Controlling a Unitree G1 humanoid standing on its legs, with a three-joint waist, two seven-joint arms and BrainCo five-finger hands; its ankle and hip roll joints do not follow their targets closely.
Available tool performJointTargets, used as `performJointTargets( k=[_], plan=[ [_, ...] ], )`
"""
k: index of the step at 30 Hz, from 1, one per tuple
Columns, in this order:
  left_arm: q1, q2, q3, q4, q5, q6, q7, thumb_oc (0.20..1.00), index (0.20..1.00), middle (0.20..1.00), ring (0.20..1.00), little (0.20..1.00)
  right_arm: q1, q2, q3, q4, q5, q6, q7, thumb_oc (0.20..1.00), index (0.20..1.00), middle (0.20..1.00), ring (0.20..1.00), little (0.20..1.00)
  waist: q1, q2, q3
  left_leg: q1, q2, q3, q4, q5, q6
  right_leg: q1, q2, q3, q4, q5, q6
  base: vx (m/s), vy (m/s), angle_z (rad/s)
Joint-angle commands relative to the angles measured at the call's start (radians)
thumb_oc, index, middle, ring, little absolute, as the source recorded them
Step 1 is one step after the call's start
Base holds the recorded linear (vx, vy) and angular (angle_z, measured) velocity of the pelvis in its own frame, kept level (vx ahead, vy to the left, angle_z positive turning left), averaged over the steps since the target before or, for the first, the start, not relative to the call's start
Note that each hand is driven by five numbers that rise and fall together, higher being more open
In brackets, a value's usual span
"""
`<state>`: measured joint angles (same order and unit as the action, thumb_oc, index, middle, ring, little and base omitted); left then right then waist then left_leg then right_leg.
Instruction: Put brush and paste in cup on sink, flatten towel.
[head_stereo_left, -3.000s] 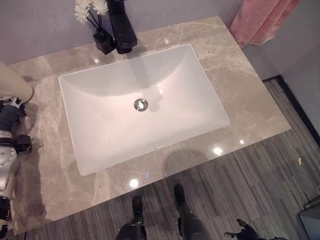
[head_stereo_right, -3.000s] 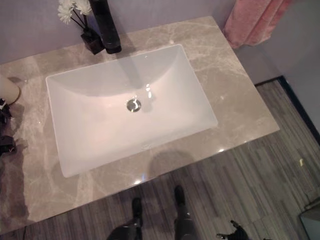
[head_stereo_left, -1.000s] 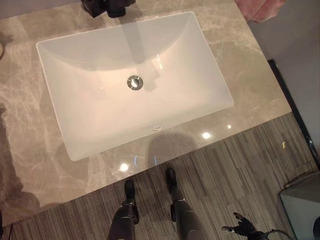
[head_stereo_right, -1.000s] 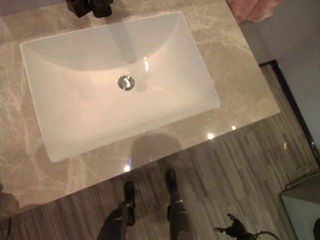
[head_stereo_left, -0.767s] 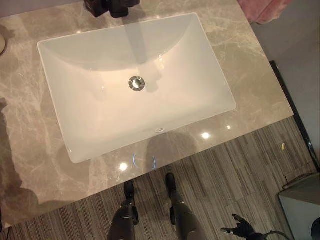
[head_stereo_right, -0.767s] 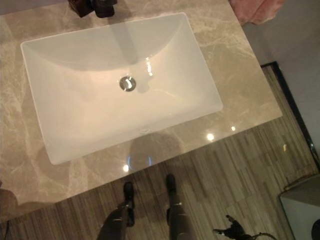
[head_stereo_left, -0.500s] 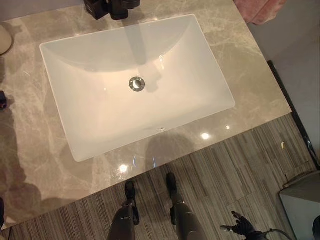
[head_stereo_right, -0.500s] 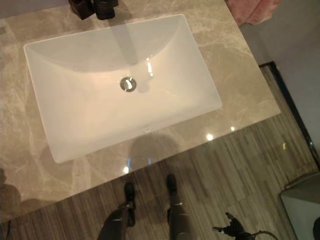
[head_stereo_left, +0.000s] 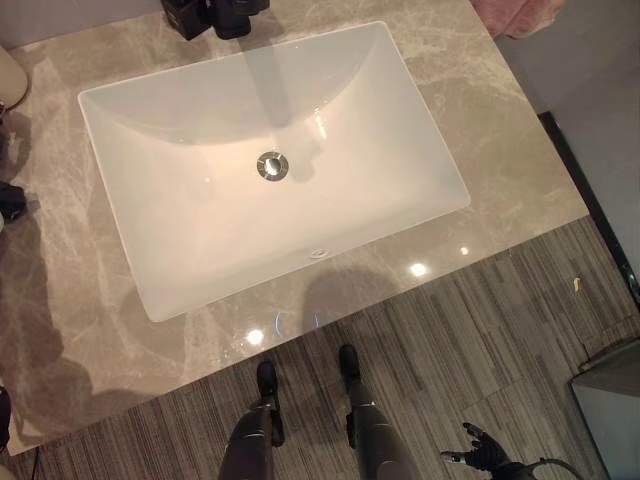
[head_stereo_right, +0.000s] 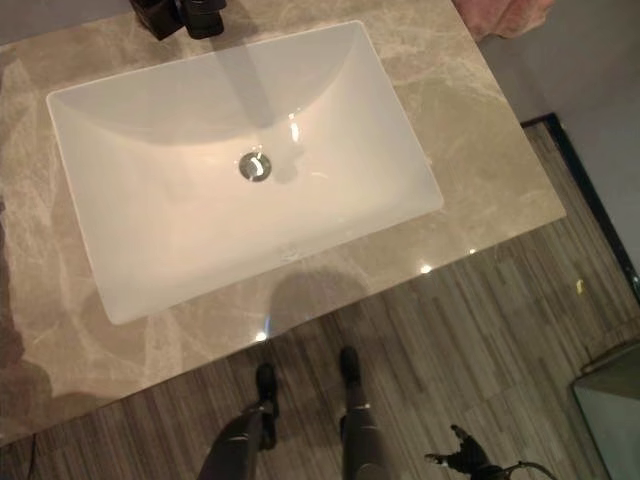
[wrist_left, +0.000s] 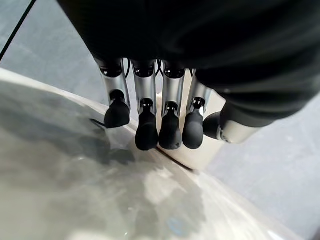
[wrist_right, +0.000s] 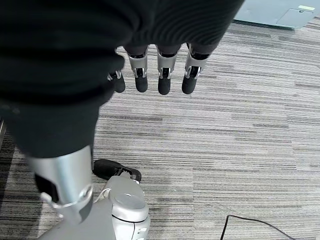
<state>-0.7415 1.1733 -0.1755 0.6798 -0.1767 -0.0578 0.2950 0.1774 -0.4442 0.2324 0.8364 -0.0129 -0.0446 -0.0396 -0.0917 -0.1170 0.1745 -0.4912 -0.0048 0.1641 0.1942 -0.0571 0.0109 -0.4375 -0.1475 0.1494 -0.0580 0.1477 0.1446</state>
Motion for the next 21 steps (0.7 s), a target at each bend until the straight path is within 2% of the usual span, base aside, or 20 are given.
performJointTargets(
  k=[1, 3, 4, 5, 6, 7, 9, 10, 11, 12, 13, 17, 18, 20, 21],
  plan=[
    [0.067, -0.020, -0.003, -0.032, 0.054, -0.010, -0.011, 0.200, 0.200, 0.200, 0.200, 0.200, 0.019, -0.064, -0.001, 0.017, 0.018, -0.006, 0.002, 1.000, 1.000, 1.000, 1.000, 1.000, -0.013, 0.036, 0.027, 0.095, -0.029, -0.089, -0.059, -0.027, 0.016, 0.174, -0.019, -0.010, -0.029, 0.019, 0.076, 0.00, 0.000, 0.00],
    [0.121, -0.030, 0.033, -0.082, 0.053, -0.016, -0.018, 0.200, 0.200, 0.200, 0.200, 0.200, 0.021, -0.061, -0.002, 0.024, 0.018, -0.006, 0.002, 1.000, 1.000, 1.000, 1.000, 1.000, -0.010, 0.038, 0.024, 0.104, -0.029, -0.091, -0.058, -0.029, 0.015, 0.185, -0.019, -0.012, -0.029, 0.012, 0.074, 0.02, -0.011, 0.00],
    [0.217, -0.055, 0.088, -0.156, 0.047, -0.029, -0.034, 0.200, 0.200, 0.200, 0.200, 0.200, 0.024, -0.050, -0.008, 0.041, 0.014, -0.005, 0.000, 1.000, 1.000, 1.000, 1.000, 1.000, -0.001, 0.040, 0.017, 0.128, -0.028, -0.096, -0.063, -0.032, 0.015, 0.208, -0.018, -0.015, -0.029, -0.003, 0.069, 0.05, -0.022, -0.01],
    [0.219, -0.055, 0.091, -0.157, 0.048, -0.029, -0.034, 0.200, 0.200, 0.200, 0.200, 0.200, 0.024, -0.051, -0.008, 0.041, 0.014, -0.005, 0.000, 1.000, 1.000, 1.000, 1.000, 1.000, -0.002, 0.041, 0.017, 0.128, -0.029, -0.096, -0.063, -0.032, 0.015, 0.208, -0.018, -0.015, -0.029, -0.003, 0.069, 0.09, -0.036, 0.00],
    [0.339, -0.099, 0.149, -0.252, 0.034, -0.053, -0.044, 0.200, 0.200, 0.200, 0.200, 0.200, 0.024, -0.035, -0.011, 0.063, 0.004, -0.007, 0.001, 1.000, 1.000, 1.000, 1.000, 1.000, 0.014, 0.041, 0.004, 0.162, -0.028, -0.104, -0.077, -0.032, 0.014, 0.237, -0.018, -0.021, -0.029, -0.016, 0.063, 0.05, -0.024, 0.04],
    [0.346, -0.100, 0.157, -0.256, 0.034, -0.052, -0.045, 0.200, 0.200, 0.200, 0.200, 0.200, 0.023, -0.036, -0.009, 0.063, 0.004, -0.007, 0.002, 1.000, 1.000, 1.000, 1.000, 1.000, 0.011, 0.041, 0.002, 0.160, -0.029, -0.104, -0.080, -0.026, 0.014, 0.233, -0.018, -0.020, -0.029, -0.013, 0.063, 0.11, -0.014, 0.06],
    [0.479, -0.174, 0.215, -0.350, 0.002, -0.084, -0.062, 0.200, 0.200, 0.200, 0.200, 0.200, 0.021, -0.025, -0.014, 0.066, -0.011, -0.009, 0.004, 1.000, 1.000, 1.000, 1.000, 1.000, 0.025, 0.048, -0.012, 0.220, -0.033, -0.112, -0.112, -0.022, 0.015, 0.273, -0.017, -0.027, -0.026, -0.026, 0.057, 0.08, 0.007, 0.06],
    [0.487, -0.175, 0.222, -0.354, 0.002, -0.083, -0.062, 0.200, 0.200, 0.200, 0.200, 0.200, 0.021, -0.027, -0.012, 0.066, -0.011, -0.010, 0.004, 1.000, 1.000, 1.000, 1.000, 1.000, 0.022, 0.049, -0.010, 0.225, -0.033, -0.113, -0.115, -0.021, 0.015, 0.277, -0.018, -0.028, -0.026, -0.026, 0.057, 0.06, 0.005, 0.09],
    [0.553, -0.228, 0.246, -0.424, -0.038, -0.108, -0.073, 0.200, 0.200, 0.200, 0.200, 0.200, 0.012, -0.016, -0.017, 0.076, -0.015, -0.009, 0.000, 1.000, 1.000, 1.000, 1.000, 1.000, 0.031, 0.054, -0.018, 0.262, -0.038, -0.119, -0.135, -0.018, 0.015, 0.298, -0.014, -0.030, -0.015, -0.033, 0.053, 0.04, 0.005, 0.10],
    [0.562, -0.229, 0.255, -0.430, -0.038, -0.106, -0.074, 0.200, 0.200, 0.200, 0.200, 0.200, 0.012, -0.018, -0.014, 0.076, -0.015, -0.009, 0.000, 1.000, 1.000, 1.000, 1.000, 1.000, 0.027, 0.055, -0.016, 0.268, -0.038, -0.119, -0.139, -0.016, 0.015, 0.302, -0.014, -0.030, -0.016, -0.033, 0.053, 0.04, 0.030, 0.07],
    [0.629, -0.302, 0.267, -0.503, -0.103, -0.133, -0.099, 0.200, 0.200, 0.200, 0.200, 0.200, -0.006, -0.008, -0.015, 0.087, -0.015, -0.011, -0.006, 1.000, 1.000, 1.000, 1.000, 1.000, 0.038, 0.064, -0.024, 0.310, -0.043, -0.132, -0.170, -0.002, 0.015, 0.323, -0.009, -0.034, 0.012, -0.047, 0.049, 0.02, 0.034, 0.02],
    [0.702, -0.352, 0.286, -0.575, -0.162, -0.152, -0.141, 0.200, 0.200, 0.200, 0.200, 0.200, -0.023, -0.003, -0.017, 0.074, -0.019, -0.014, -0.006, 1.000, 1.000, 1.000, 1.000, 1.000, 0.042, 0.071, -0.043, 0.362, -0.050, -0.143, -0.208, 0.011, 0.017, 0.351, -0.007, -0.038, 0.038, -0.055, 0.049, 0.00, 0.040, 0.23],
    [0.724, -0.403, 0.285, -0.614, -0.230, -0.162, -0.161, 0.200, 0.200, 0.200, 0.200, 0.200, -0.044, 0.005, -0.016, 0.085, -0.022, -0.012, -0.011, 1.000, 1.000, 1.000, 1.000, 1.000, 0.045, 0.074, -0.058, 0.388, -0.053, -0.152, -0.227, 0.019, 0.020, 0.363, -0.007, -0.039, 0.062, -0.059, 0.048, -0.02, 0.068, 0.17],
    [0.745, -0.423, 0.293, -0.642, -0.257, -0.168, -0.174, 0.200, 0.200, 0.200, 0.200, 0.200, -0.046, 0.009, -0.016, 0.087, -0.028, -0.011, -0.013, 1.000, 1.000, 1.000, 1.000, 1.000, 0.043, 0.077, -0.060, 0.403, -0.055, -0.156, -0.239, 0.020, 0.022, 0.367, -0.006, -0.039, 0.075, -0.064, 0.049, -0.03, 0.076, 0.21],
    [0.770, -0.479, 0.294, -0.683, -0.310, -0.180, -0.189, 0.200, 0.200, 0.200, 0.200, 0.200, -0.060, 0.018, -0.016, 0.110, -0.035, -0.008, -0.017, 1.000, 1.000, 1.000, 1.000, 1.000, 0.044, 0.078, -0.071, 0.423, -0.062, -0.164, -0.250, 0.021, 0.029, 0.369, -0.009, -0.040, 0.109, -0.054, 0.052, -0.02, 0.052, 0.18]
  ],
)
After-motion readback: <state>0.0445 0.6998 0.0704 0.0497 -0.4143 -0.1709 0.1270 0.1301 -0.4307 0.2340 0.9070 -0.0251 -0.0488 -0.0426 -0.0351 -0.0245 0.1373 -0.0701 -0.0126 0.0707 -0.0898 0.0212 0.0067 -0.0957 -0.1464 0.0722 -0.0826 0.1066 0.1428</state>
